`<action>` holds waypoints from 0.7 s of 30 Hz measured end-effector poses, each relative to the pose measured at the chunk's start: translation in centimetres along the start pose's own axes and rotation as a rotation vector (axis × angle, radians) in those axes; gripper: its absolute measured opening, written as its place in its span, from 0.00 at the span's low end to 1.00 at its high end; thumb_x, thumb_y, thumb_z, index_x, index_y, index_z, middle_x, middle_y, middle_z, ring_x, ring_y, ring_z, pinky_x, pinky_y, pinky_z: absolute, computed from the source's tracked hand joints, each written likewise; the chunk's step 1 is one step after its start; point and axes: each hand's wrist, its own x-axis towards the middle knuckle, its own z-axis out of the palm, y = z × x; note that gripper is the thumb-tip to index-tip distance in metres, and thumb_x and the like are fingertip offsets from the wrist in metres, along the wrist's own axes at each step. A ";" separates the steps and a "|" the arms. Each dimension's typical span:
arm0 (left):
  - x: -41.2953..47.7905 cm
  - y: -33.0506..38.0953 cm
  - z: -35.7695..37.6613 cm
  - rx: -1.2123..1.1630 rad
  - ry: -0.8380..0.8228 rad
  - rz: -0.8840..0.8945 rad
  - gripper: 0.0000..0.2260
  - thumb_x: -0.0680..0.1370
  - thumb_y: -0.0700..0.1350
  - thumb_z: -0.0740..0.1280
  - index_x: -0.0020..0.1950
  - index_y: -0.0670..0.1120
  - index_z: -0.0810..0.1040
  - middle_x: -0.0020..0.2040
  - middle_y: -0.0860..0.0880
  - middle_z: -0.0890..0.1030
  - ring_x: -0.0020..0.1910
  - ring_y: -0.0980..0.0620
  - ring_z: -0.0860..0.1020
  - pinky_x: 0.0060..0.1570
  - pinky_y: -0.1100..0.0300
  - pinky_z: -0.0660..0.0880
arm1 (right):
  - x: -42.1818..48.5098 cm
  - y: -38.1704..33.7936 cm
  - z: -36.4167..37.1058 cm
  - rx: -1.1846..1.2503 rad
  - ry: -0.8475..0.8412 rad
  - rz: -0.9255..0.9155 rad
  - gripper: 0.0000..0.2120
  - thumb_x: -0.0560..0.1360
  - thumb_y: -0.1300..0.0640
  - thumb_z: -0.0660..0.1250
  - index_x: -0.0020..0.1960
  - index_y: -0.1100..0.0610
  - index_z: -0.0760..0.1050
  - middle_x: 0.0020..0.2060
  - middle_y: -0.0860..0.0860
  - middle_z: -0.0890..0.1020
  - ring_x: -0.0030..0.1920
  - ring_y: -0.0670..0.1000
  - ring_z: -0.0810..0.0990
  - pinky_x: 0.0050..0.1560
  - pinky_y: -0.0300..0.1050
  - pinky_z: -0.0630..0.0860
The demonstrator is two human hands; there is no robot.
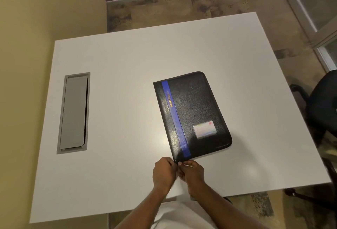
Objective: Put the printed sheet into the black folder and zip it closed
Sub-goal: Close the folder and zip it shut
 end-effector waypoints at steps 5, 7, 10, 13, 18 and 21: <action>-0.8 0.0 0.2 0.038 -0.014 0.041 0.08 0.76 0.52 0.70 0.40 0.49 0.78 0.38 0.51 0.84 0.40 0.47 0.81 0.36 0.57 0.71 | 0.1 0.7 -0.8 -0.407 -0.057 -0.288 0.06 0.73 0.61 0.74 0.40 0.53 0.86 0.32 0.48 0.87 0.33 0.51 0.86 0.42 0.52 0.86; -0.9 -0.2 0.2 0.071 0.000 0.061 0.07 0.76 0.50 0.71 0.41 0.50 0.79 0.39 0.50 0.84 0.42 0.46 0.82 0.38 0.56 0.74 | 0.3 0.7 -1.5 -0.566 -0.118 -0.403 0.07 0.75 0.60 0.71 0.40 0.52 0.85 0.31 0.48 0.86 0.32 0.51 0.85 0.40 0.53 0.85; -0.9 -0.2 0.1 0.158 0.034 0.105 0.06 0.77 0.49 0.70 0.41 0.50 0.81 0.41 0.50 0.85 0.44 0.44 0.83 0.41 0.54 0.76 | 1.0 0.6 -2.4 -0.918 -0.124 -0.594 0.09 0.78 0.53 0.65 0.44 0.52 0.82 0.38 0.48 0.86 0.38 0.51 0.84 0.43 0.53 0.81; -0.9 0.1 0.1 0.263 0.061 0.153 0.08 0.77 0.49 0.66 0.41 0.49 0.82 0.40 0.49 0.86 0.44 0.44 0.83 0.44 0.53 0.77 | 1.3 0.4 -2.8 -1.191 -0.010 -0.808 0.11 0.80 0.49 0.61 0.49 0.50 0.81 0.44 0.48 0.86 0.44 0.52 0.85 0.44 0.45 0.76; -0.7 0.4 0.1 0.344 0.072 0.180 0.08 0.74 0.47 0.64 0.41 0.50 0.83 0.40 0.50 0.86 0.44 0.46 0.84 0.48 0.55 0.75 | 1.0 -0.3 -3.3 -1.314 0.124 -0.807 0.09 0.68 0.55 0.77 0.35 0.52 0.77 0.27 0.49 0.80 0.24 0.53 0.80 0.24 0.45 0.74; -0.6 0.2 -0.1 0.428 0.083 0.188 0.07 0.75 0.47 0.64 0.44 0.51 0.83 0.43 0.50 0.86 0.47 0.45 0.83 0.49 0.55 0.72 | 1.6 -1.3 -5.4 -1.199 0.286 -0.756 0.09 0.68 0.59 0.77 0.36 0.55 0.77 0.27 0.52 0.79 0.24 0.57 0.80 0.25 0.45 0.73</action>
